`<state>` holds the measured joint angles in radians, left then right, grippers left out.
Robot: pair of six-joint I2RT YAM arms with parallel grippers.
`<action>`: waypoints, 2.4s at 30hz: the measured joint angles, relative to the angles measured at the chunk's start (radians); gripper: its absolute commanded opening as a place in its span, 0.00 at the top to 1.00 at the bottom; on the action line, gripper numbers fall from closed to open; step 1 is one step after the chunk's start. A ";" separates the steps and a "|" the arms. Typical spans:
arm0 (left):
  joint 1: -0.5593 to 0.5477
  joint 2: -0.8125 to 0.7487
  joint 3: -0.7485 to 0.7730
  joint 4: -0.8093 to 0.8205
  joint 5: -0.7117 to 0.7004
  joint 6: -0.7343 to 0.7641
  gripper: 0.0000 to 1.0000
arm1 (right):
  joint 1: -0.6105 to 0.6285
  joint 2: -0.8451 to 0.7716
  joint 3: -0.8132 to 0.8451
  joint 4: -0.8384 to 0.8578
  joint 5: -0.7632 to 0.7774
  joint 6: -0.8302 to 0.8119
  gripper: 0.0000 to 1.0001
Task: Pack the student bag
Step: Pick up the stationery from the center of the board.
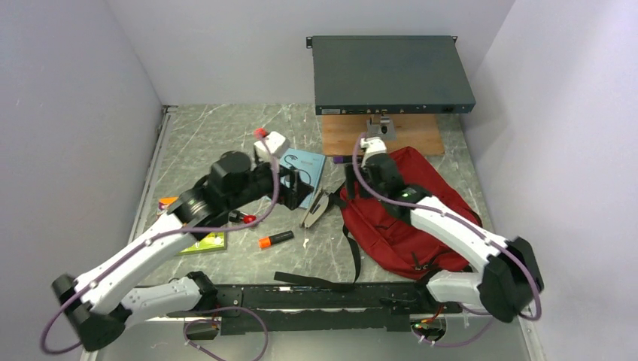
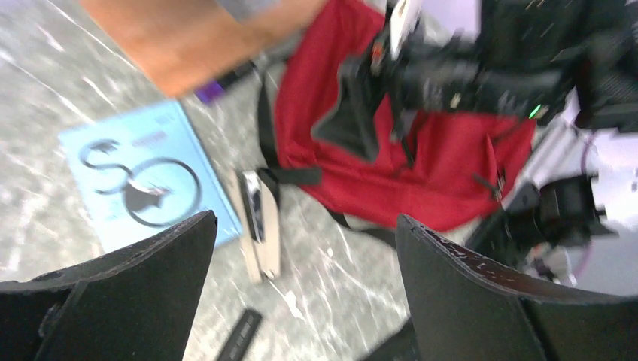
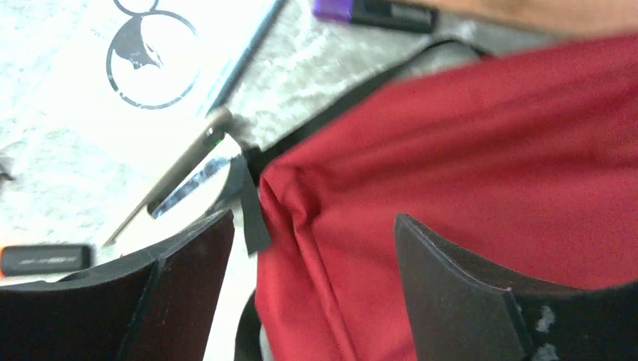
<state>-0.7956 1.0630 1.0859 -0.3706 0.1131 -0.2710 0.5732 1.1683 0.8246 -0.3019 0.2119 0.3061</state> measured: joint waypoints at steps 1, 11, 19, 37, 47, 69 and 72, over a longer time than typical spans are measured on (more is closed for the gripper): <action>0.000 -0.042 -0.019 0.022 -0.030 0.003 0.05 | 0.023 0.038 0.000 0.054 0.008 -0.037 0.18; 0.000 -0.288 -0.188 0.189 -0.356 0.034 0.04 | 0.047 0.516 0.193 0.317 0.284 0.070 0.44; -0.001 -0.262 -0.190 0.204 -0.411 0.049 0.03 | -0.002 0.730 0.266 0.484 0.349 0.267 0.44; -0.001 -0.224 -0.190 0.206 -0.437 0.066 0.04 | -0.101 0.842 0.305 0.582 0.255 0.346 0.48; -0.001 -0.216 -0.190 0.198 -0.439 0.051 0.03 | -0.068 0.848 0.296 0.581 0.102 0.392 0.48; -0.001 -0.293 -0.338 0.048 -0.381 -0.256 0.00 | -0.166 0.731 0.196 0.643 -0.148 0.396 0.45; -0.001 -0.291 -0.363 0.047 -0.360 -0.283 0.00 | -0.178 0.755 0.230 0.643 -0.131 0.393 0.45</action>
<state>-0.7963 0.7715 0.7231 -0.3233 -0.2470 -0.5541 0.3954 1.9236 1.0542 0.3412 0.0807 0.6991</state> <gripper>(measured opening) 0.995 0.550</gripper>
